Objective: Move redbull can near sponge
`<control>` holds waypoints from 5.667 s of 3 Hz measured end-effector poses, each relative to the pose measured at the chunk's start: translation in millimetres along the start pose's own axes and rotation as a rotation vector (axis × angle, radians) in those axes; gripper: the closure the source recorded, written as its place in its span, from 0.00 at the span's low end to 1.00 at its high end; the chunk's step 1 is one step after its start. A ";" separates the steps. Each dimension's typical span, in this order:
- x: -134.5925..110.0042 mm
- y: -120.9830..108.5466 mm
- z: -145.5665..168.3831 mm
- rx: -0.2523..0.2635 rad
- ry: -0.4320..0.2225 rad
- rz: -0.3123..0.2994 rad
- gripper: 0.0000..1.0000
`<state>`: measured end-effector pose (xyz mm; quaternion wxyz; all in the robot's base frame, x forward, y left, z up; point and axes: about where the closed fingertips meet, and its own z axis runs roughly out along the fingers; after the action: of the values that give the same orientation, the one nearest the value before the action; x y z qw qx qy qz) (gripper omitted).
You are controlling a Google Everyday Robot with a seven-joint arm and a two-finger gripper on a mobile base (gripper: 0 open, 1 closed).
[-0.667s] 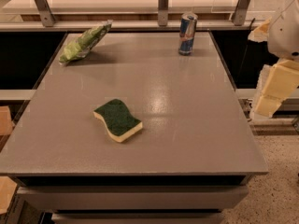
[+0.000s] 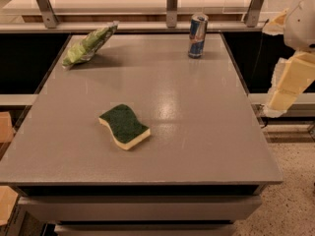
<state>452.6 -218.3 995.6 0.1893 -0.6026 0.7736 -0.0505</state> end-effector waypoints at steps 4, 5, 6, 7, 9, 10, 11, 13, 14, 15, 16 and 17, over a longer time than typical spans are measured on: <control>15.9 -76.6 12.9 0.021 -0.311 0.139 0.00; 18.8 -91.9 17.3 0.046 -0.407 0.240 0.00; 16.1 -109.0 21.1 0.096 -0.468 0.340 0.00; 16.0 -109.0 21.1 0.096 -0.468 0.340 0.00; 0.9 -127.5 30.0 0.159 -0.519 0.355 0.00; -5.7 -144.6 39.1 0.218 -0.561 0.394 0.00; -11.8 -160.3 49.8 0.261 -0.615 0.430 0.00; -12.9 -184.9 84.0 0.258 -0.726 0.510 0.00; -13.6 -194.0 100.9 0.238 -0.777 0.542 0.00; -15.3 -201.6 111.1 0.229 -0.813 0.563 0.00; -21.3 -210.7 115.4 0.229 -0.837 0.562 0.00; -31.4 -223.3 116.1 0.243 -0.867 0.550 0.00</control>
Offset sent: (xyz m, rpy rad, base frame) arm 0.0584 -0.0283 0.0145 0.1680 -0.0539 0.0014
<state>704.0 -230.9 964.0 0.5668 -0.3164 0.7424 0.1658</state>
